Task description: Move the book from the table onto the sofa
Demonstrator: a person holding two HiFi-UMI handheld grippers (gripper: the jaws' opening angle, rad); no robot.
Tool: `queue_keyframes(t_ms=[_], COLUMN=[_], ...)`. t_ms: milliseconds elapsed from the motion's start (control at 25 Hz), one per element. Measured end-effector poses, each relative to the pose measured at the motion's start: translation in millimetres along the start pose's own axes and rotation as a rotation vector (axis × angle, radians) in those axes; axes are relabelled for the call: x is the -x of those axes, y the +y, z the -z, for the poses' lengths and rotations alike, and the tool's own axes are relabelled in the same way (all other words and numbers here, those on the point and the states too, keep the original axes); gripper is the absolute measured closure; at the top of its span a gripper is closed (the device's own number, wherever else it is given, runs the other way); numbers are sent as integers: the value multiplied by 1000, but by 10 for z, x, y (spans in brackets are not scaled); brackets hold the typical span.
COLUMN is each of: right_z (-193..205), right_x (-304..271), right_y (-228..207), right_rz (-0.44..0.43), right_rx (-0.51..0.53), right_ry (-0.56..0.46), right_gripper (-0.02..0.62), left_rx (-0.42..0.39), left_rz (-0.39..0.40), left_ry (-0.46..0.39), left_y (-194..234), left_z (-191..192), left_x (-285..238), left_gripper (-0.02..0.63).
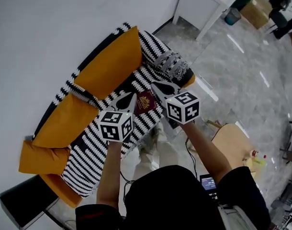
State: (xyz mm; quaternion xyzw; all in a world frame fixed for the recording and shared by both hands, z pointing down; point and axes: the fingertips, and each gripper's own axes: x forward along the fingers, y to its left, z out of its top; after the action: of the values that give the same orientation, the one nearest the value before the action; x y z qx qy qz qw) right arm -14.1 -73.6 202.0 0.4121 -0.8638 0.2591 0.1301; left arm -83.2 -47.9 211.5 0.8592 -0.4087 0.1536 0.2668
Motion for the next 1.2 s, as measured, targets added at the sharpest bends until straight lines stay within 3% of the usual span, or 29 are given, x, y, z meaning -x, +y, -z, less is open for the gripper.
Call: queue_keyframes(t_ms=[520,800,1200], right_z=[-446,-460,-545], right_x=[542,812,1279], right_y=[813,1222,1607], right_rz=[11,39,55], right_rx=[134,186,249], right_ry=[-163,-220,-293], right_gripper=[578,578,578], left_rx=[-99,-157,-239], left_rz=[55,127,148], left_ry=[-86,-149,-205], left_y=[-376,-607,-979], left_z=[-239,-282,-371], left_x=[799,1189,1519], left_gripper=[589,589,589])
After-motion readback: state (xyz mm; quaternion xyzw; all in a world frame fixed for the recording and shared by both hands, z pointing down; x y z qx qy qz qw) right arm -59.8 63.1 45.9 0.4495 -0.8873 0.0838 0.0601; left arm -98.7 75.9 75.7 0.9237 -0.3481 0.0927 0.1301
